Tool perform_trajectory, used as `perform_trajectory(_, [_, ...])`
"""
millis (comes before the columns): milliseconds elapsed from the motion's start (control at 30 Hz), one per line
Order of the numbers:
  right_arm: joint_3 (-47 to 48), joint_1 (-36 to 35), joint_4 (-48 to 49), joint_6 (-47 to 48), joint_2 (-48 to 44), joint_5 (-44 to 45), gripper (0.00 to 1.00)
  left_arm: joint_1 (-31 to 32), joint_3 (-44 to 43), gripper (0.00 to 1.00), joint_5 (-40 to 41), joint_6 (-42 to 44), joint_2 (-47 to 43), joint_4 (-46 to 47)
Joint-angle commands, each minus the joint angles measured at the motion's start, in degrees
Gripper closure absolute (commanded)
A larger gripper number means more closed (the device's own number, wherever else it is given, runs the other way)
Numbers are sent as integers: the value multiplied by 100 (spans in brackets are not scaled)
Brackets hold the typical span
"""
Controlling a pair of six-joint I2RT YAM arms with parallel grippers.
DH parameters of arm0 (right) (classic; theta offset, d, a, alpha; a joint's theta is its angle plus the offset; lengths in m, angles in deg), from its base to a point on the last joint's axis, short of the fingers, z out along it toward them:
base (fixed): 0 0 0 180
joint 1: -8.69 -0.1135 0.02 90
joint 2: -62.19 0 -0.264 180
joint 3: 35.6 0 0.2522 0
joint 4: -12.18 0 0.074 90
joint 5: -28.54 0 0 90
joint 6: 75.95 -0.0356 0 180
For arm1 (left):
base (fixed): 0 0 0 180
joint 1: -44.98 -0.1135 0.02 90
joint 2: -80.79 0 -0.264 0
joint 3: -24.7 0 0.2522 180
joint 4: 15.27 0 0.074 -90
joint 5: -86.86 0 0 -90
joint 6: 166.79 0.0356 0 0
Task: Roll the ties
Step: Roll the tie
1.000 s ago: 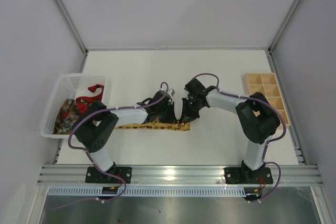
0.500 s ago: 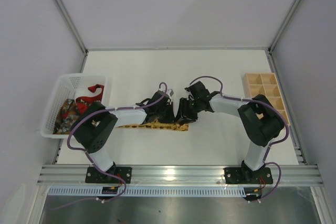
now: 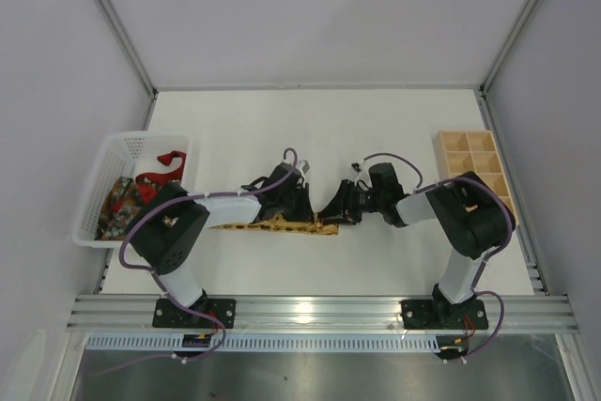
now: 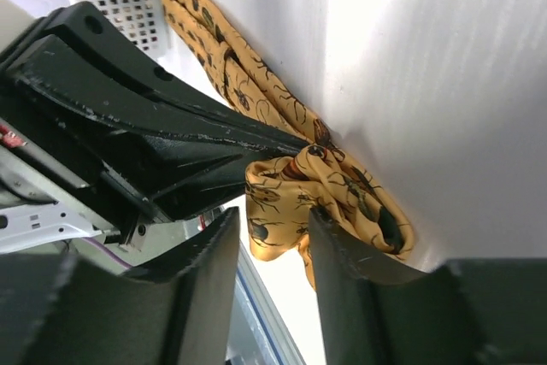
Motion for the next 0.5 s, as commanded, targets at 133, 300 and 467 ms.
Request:
perform_trajectory(133, [-704,158,859,-218,278,612,57,3,205,97,-463,-174,-161,-170])
perform_trajectory(300, [-827,210,1104,-261,181,595,61,-6,231,97,-551,-227,-116,-82])
perform_trajectory(467, [-950,263,1333,-358,189,533,66,-6,275,96,-587,-289,-221,-82])
